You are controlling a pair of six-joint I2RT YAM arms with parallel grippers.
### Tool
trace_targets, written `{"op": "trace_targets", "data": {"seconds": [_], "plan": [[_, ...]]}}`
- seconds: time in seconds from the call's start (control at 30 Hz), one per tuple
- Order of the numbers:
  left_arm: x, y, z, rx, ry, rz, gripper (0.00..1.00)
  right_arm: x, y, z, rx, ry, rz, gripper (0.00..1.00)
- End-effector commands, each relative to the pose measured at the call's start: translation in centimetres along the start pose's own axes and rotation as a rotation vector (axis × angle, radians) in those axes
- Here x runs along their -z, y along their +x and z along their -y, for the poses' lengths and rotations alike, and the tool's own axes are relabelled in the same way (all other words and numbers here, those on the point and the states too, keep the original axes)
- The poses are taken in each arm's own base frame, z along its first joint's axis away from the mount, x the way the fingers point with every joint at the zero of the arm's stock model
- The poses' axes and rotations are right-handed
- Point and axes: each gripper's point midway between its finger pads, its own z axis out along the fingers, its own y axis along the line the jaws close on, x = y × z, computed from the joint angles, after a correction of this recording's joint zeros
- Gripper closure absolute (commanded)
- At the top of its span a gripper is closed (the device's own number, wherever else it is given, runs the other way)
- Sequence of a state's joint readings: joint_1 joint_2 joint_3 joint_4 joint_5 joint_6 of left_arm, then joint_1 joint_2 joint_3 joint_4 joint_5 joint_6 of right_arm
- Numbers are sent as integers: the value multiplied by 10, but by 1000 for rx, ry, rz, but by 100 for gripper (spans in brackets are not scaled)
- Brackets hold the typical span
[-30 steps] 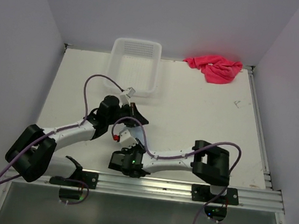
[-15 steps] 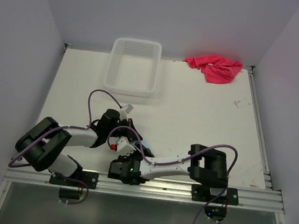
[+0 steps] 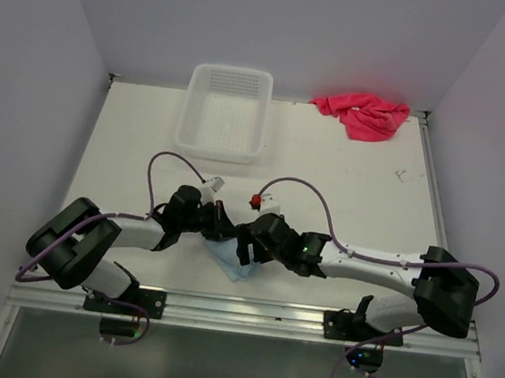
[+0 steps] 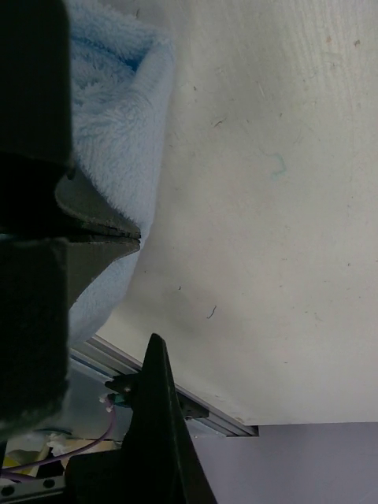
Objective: Roll the towels
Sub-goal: Roll the towel, then place the rolled towel into the container
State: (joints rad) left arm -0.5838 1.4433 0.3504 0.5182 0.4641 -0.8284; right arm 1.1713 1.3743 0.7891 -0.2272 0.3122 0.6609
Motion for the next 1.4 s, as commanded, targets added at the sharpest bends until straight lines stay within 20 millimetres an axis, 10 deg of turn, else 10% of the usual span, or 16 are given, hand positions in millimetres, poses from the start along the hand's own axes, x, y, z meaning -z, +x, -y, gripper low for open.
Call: {"op": "trace_targets", "data": {"seconds": [0.0, 0.33, 0.57, 0.7, 0.97, 1.37], "plan": [[2, 10, -7, -8, -21, -26, 100, -4, 17, -39, -103, -241, -87, 18], [3, 2, -1, -30, -17, -14, 100, -19, 44, -29, -147, -256, -127, 24], [1, -12, 9, -48, -6, 12, 100, -26, 47, -19, -111, -212, -110, 64], [6, -33, 12, -35, -56, 64, 100, -24, 39, -14, -48, -146, -42, 70], [35, -98, 23, -17, -235, 220, 33, -24, 25, 3, 64, 132, 141, 72], [70, -82, 1, 90, -472, 156, 22, -29, 8, 9, 86, 384, 259, 79]]}}
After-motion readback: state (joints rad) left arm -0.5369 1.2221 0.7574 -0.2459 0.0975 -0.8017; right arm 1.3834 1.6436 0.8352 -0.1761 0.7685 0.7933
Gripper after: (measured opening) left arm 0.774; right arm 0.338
